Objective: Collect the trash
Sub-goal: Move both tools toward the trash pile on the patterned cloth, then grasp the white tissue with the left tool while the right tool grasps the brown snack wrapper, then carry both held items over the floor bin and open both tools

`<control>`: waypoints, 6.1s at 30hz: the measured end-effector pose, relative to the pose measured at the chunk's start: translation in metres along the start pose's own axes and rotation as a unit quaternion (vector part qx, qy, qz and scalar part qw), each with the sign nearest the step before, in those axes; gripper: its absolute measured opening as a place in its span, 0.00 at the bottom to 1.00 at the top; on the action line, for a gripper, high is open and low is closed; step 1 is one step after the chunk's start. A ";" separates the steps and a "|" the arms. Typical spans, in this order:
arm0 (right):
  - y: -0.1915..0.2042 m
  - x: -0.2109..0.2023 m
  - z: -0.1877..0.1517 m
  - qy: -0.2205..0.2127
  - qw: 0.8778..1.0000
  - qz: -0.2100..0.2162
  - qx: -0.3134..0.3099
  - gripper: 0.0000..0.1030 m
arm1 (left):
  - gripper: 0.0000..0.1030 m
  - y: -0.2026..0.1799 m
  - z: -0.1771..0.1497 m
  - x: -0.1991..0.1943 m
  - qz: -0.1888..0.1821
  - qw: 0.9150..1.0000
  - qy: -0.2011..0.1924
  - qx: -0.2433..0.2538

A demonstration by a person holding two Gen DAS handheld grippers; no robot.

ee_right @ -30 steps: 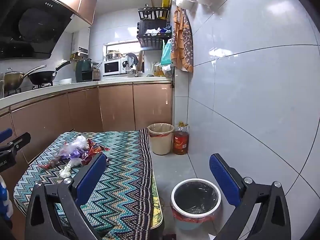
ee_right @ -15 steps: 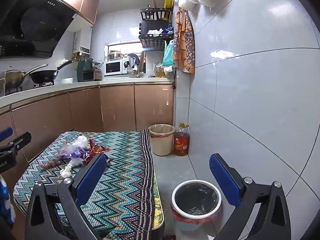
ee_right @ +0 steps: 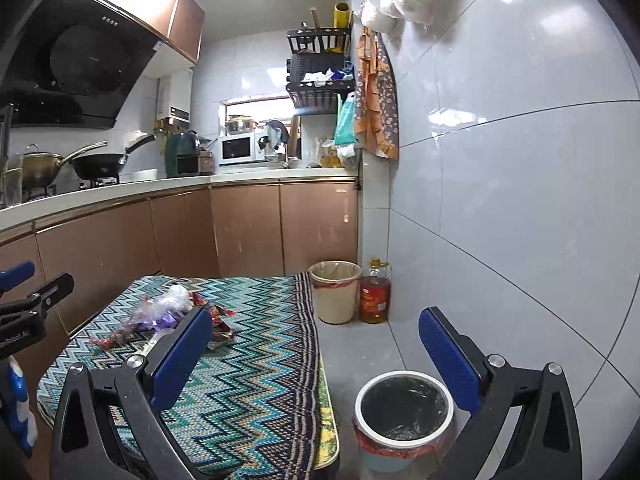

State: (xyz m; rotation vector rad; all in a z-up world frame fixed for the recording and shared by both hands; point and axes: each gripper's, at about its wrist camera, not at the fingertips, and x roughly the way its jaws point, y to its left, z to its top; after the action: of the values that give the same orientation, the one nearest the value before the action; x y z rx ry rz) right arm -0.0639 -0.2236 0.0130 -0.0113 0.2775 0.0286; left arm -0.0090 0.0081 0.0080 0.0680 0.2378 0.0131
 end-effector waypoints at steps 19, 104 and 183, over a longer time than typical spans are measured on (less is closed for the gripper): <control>0.015 0.024 0.015 -0.013 0.999 0.036 0.005 1.00 | 0.95 0.018 -0.002 0.017 0.029 1.000 0.005 -0.003; 0.166 0.313 -0.072 0.324 0.849 0.409 -0.075 0.10 | 0.14 0.086 -0.123 0.216 -0.143 0.923 0.346 -0.094; -0.252 0.309 -0.159 0.342 0.920 0.039 0.187 0.39 | 0.39 -0.401 -0.089 0.349 -0.328 0.846 0.417 0.045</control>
State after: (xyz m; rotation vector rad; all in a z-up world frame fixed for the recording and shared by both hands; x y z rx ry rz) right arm 0.1972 -0.4694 -0.2224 0.3782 0.9825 0.0511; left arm 0.3109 -0.3787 -0.1884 0.0692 1.1322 -0.6708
